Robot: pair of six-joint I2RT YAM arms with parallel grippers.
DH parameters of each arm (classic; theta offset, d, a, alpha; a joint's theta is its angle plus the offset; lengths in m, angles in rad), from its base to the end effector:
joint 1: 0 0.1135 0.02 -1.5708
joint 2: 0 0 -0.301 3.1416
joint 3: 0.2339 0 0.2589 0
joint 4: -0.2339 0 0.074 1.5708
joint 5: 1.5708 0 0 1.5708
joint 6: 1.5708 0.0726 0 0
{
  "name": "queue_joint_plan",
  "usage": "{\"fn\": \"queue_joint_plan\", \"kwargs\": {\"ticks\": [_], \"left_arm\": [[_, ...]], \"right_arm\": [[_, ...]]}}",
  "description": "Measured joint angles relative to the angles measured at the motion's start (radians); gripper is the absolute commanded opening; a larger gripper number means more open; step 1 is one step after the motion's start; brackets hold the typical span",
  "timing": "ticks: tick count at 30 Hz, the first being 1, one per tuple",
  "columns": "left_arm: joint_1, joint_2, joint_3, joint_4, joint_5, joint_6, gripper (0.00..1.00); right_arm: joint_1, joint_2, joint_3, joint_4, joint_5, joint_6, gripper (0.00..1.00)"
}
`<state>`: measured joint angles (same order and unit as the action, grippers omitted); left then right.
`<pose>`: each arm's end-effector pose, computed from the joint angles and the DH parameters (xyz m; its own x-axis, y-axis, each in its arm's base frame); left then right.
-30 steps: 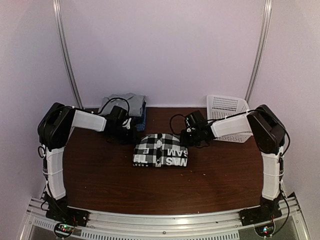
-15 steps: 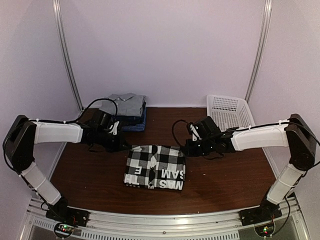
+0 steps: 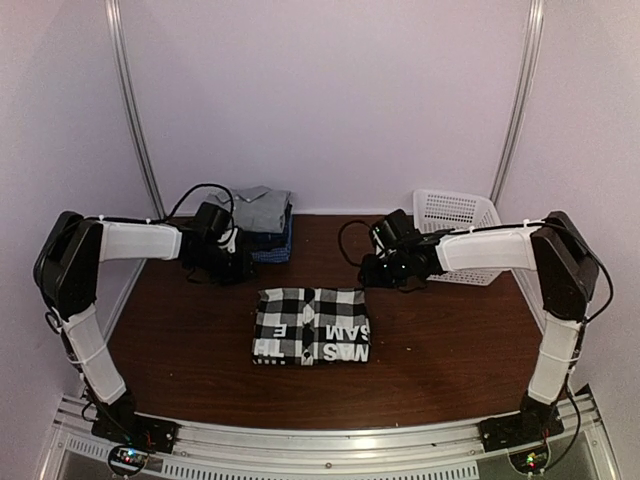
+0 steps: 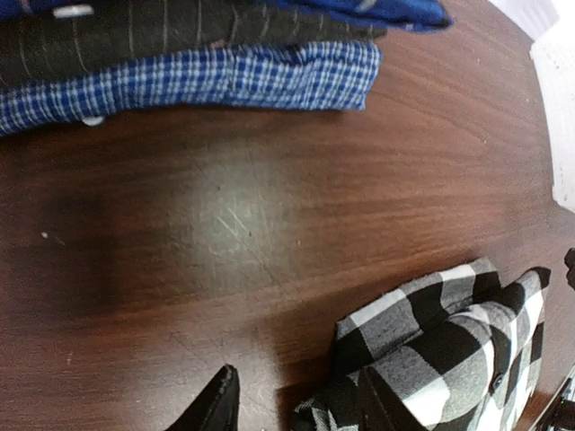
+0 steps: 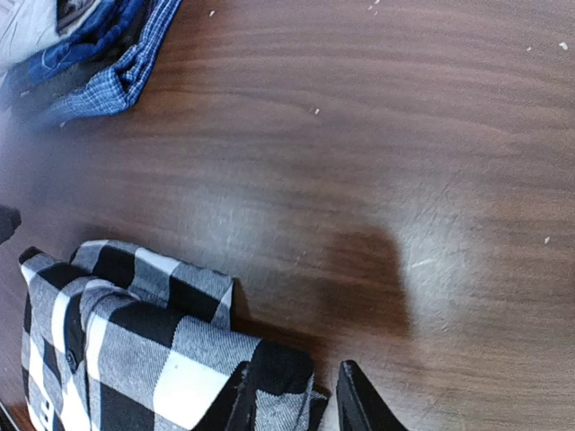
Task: Fold and stack the long sleeve shirts
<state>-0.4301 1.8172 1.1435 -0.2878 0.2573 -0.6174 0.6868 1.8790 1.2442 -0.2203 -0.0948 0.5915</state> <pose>0.3651 -0.1878 0.1769 -0.9178 -0.1949 -0.3458 0.0052 0.8652 -0.5015 0.3403 0.2879 0.1889 -0.8632 0.0101 -0.5048 -0.2384 0.8731 0.4252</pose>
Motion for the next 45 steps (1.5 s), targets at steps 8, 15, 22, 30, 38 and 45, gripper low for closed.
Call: {"fn": "queue_joint_plan", "kwargs": {"ticks": [8, 15, 22, 30, 38, 45], "left_arm": [[-0.018, -0.092, 0.045, -0.05, -0.042, 0.018, 0.45], [-0.209, -0.173, 0.024, -0.037, -0.047, -0.024, 0.36], [-0.269, -0.065, 0.034, -0.019, -0.029, -0.053, 0.32], [-0.25, 0.138, 0.154, -0.026, -0.03, -0.048, 0.27], [-0.185, 0.238, 0.21, -0.02, -0.029, -0.031, 0.26], [-0.161, 0.245, 0.21, -0.021, -0.037, -0.016, 0.25]], "right_arm": [[0.032, -0.064, 0.065, -0.061, 0.052, -0.042, 0.41], [0.165, -0.076, 0.066, -0.056, 0.05, -0.041, 0.29], [0.185, 0.036, 0.151, -0.043, 0.024, -0.043, 0.24], [0.155, 0.181, 0.198, -0.037, -0.026, -0.042, 0.21], [0.078, 0.252, 0.237, -0.028, -0.077, -0.039, 0.22], [0.042, 0.253, 0.24, -0.027, -0.093, -0.042, 0.23]]}}
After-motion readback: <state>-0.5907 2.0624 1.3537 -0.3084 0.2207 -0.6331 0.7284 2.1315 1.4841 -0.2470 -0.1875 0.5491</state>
